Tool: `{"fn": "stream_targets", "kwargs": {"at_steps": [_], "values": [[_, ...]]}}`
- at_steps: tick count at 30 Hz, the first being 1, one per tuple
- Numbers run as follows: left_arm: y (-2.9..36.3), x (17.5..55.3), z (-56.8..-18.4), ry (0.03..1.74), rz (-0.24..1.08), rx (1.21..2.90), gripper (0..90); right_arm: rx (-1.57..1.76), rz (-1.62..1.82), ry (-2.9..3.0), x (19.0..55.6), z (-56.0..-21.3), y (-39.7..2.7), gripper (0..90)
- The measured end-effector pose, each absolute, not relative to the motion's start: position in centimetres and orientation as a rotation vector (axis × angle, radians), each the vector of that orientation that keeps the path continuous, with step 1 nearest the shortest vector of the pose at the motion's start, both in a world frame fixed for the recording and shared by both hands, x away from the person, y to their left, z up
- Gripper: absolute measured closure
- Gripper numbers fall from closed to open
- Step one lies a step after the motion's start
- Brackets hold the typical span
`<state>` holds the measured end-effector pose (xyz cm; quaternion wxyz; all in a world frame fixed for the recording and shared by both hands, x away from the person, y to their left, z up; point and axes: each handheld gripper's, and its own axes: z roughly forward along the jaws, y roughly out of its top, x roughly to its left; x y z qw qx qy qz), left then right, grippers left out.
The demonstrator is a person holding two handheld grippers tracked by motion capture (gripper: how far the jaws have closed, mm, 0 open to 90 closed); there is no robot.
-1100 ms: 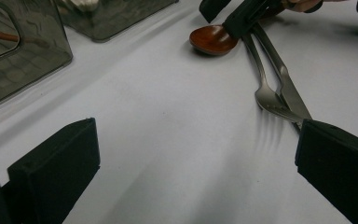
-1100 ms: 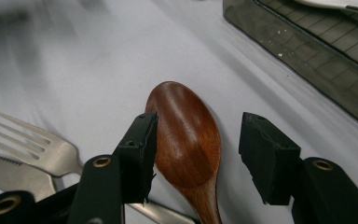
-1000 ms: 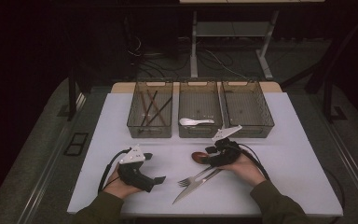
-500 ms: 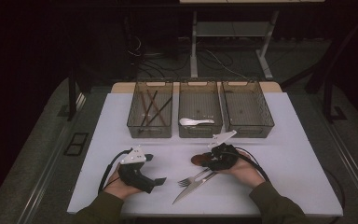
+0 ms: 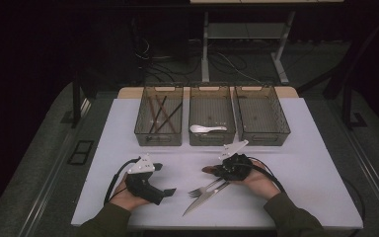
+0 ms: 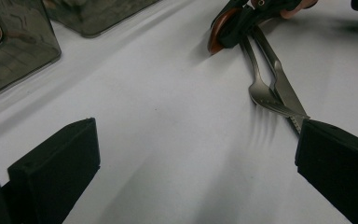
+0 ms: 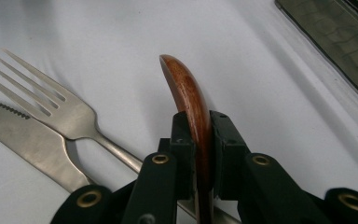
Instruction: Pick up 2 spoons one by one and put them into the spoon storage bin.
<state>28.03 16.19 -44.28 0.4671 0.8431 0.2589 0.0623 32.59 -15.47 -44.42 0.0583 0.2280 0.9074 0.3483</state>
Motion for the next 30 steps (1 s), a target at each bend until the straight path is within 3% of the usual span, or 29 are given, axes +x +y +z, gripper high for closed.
{"fn": "stream_targets", "kwargs": {"at_steps": [18,30], "values": [[16.2,28.0,-44.2,0.627,0.152,2.065,0.0,0.806,1.151,2.675,33.0,-42.8,-16.8,80.7],[16.1,27.9,-44.2,0.626,0.146,2.05,0.0,0.896,1.27,2.537,35.0,-39.5,-17.9,80.7]]}}
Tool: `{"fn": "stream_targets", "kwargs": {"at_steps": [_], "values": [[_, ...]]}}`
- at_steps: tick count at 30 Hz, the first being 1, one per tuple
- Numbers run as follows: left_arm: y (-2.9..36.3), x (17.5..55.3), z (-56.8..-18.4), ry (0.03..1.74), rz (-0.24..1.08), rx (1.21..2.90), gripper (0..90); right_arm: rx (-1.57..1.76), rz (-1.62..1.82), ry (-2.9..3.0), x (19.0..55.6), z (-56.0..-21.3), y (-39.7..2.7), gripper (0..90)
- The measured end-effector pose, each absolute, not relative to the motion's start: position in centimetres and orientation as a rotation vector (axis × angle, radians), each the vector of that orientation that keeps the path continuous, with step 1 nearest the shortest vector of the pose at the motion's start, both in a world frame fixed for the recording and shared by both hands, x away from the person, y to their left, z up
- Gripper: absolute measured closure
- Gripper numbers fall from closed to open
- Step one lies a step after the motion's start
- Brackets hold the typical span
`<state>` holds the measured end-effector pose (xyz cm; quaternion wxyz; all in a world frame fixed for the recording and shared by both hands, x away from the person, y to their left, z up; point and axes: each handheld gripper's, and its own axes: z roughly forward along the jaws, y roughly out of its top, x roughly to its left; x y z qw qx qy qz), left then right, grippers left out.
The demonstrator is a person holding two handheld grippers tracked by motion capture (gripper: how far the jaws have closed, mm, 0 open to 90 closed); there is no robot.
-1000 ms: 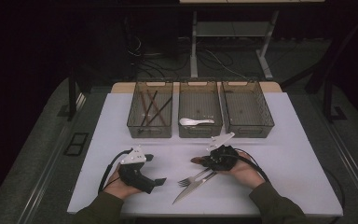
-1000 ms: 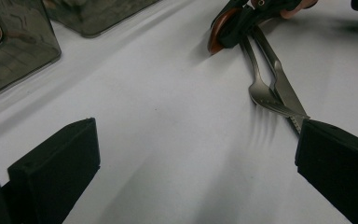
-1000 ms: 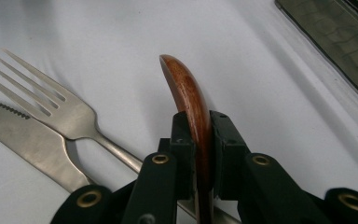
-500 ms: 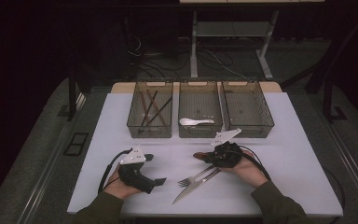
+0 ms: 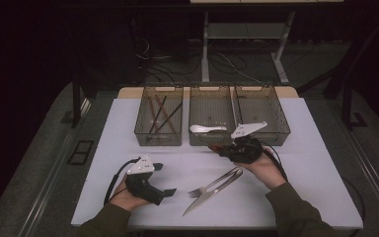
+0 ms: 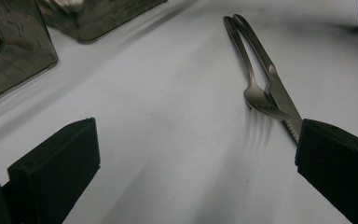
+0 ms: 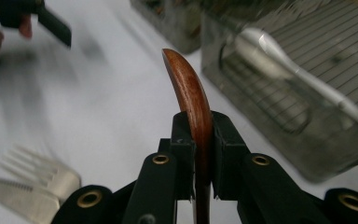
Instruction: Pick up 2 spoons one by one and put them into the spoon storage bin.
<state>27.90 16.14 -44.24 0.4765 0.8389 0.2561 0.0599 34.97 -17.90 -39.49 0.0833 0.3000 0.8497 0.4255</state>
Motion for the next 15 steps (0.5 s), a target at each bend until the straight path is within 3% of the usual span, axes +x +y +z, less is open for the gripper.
{"fn": "stream_targets", "kwargs": {"at_steps": [15], "values": [[16.2,27.9,-44.2,0.62,0.144,2.049,0.0,0.957,1.314,2.392,39.8,-34.4,-16.2,80.7]]}}
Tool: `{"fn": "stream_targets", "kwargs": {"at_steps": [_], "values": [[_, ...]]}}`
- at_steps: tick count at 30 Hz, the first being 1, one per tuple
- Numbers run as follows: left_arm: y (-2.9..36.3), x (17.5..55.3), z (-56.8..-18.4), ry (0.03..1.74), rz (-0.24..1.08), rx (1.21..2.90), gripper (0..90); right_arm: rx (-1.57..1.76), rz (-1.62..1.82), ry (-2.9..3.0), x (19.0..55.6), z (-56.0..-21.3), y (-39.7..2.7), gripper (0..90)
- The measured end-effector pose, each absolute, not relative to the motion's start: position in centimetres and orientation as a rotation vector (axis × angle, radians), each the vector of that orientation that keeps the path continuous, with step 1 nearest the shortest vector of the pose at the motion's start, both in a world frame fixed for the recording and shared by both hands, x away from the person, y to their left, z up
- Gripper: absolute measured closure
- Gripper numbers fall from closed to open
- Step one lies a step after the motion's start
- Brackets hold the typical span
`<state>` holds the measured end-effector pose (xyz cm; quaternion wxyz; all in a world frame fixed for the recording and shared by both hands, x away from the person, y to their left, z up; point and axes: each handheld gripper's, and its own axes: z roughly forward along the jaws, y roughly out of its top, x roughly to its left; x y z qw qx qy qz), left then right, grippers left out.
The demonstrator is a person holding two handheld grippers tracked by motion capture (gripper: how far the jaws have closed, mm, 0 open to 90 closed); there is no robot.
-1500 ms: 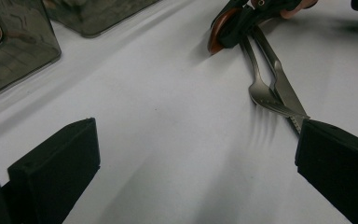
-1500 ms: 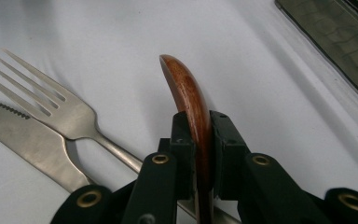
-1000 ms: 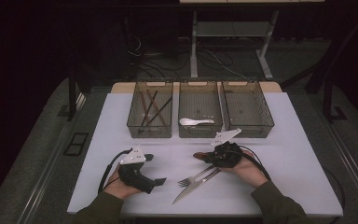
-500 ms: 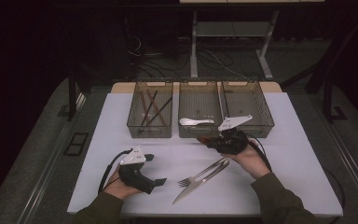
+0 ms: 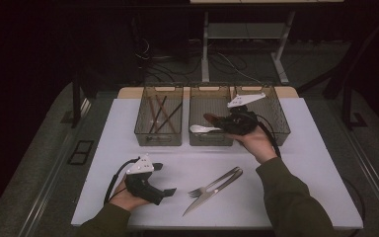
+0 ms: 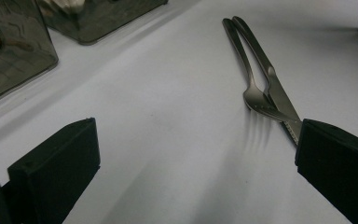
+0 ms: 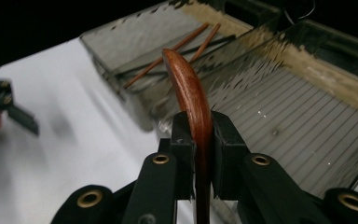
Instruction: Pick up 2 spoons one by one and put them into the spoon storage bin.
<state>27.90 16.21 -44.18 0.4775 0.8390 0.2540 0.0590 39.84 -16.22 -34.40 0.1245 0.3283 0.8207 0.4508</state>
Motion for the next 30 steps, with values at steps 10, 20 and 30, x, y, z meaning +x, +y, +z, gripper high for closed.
{"fn": "stream_targets", "kwargs": {"at_steps": [10,20,30], "values": [[16.1,27.7,-44.1,0.615,0.141,2.032,0.0,1.044,1.352,2.284,43.2,-33.9,-15.4,80.8],[16.1,27.8,-44.1,0.602,0.143,2.037,0.0,1.119,1.366,2.209,46.3,-33.4,-13.9,80.8],[16.1,27.9,-44.2,0.588,0.131,2.042,0.0,1.164,1.321,2.236,47.9,-36.1,-12.9,80.7]]}}
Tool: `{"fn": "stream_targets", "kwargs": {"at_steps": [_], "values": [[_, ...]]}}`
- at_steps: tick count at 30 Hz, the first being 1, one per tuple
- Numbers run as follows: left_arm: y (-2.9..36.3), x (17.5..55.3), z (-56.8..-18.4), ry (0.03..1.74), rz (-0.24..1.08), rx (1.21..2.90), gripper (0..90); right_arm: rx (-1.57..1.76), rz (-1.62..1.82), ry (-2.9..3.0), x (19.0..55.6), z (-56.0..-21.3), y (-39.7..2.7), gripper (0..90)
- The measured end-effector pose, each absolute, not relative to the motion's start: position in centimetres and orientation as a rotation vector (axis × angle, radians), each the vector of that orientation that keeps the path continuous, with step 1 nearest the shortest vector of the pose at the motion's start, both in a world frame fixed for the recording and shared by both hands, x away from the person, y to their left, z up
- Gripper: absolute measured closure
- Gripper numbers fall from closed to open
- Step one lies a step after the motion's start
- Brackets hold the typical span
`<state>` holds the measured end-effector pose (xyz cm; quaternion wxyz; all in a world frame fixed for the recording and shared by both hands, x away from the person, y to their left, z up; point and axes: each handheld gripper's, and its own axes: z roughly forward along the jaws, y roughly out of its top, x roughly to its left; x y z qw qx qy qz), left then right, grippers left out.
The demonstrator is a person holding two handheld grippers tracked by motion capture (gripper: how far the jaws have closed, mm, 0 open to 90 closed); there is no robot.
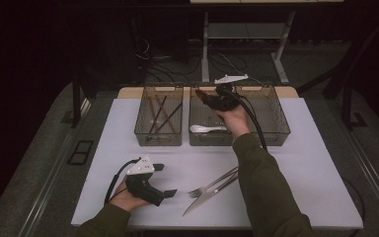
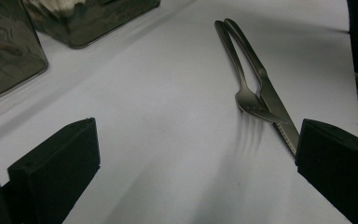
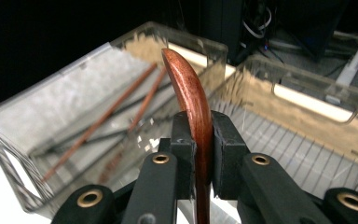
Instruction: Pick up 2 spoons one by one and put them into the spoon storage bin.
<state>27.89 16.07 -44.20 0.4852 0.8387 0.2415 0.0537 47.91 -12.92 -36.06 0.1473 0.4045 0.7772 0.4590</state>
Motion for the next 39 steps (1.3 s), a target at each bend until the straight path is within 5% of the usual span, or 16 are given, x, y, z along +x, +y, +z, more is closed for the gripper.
{"fn": "stream_targets", "kwargs": {"at_steps": [7,12,16,33,39], "values": [[15.9,27.9,-44.3,0.586,0.12,2.042,0.0,1.188,1.224,2.31,47.9,-37.6,-12.8,80.0],[15.9,27.8,-44.3,0.585,0.115,2.036,0.0,1.201,1.197,2.316,47.7,-37.4,-13.3,54.8],[16.0,27.9,-44.2,0.581,0.122,2.047,0.0,1.19,1.196,2.305,47.4,-36.9,-14.1,47.8],[16.0,27.8,-44.2,0.599,0.122,2.043,0.0,1.098,1.349,2.305,42.5,-35.1,-18.6,44.2],[16.0,27.8,-44.2,0.602,0.12,2.04,0.0,1.077,1.344,2.338,40.5,-35.2,-19.9,56.1]]}}
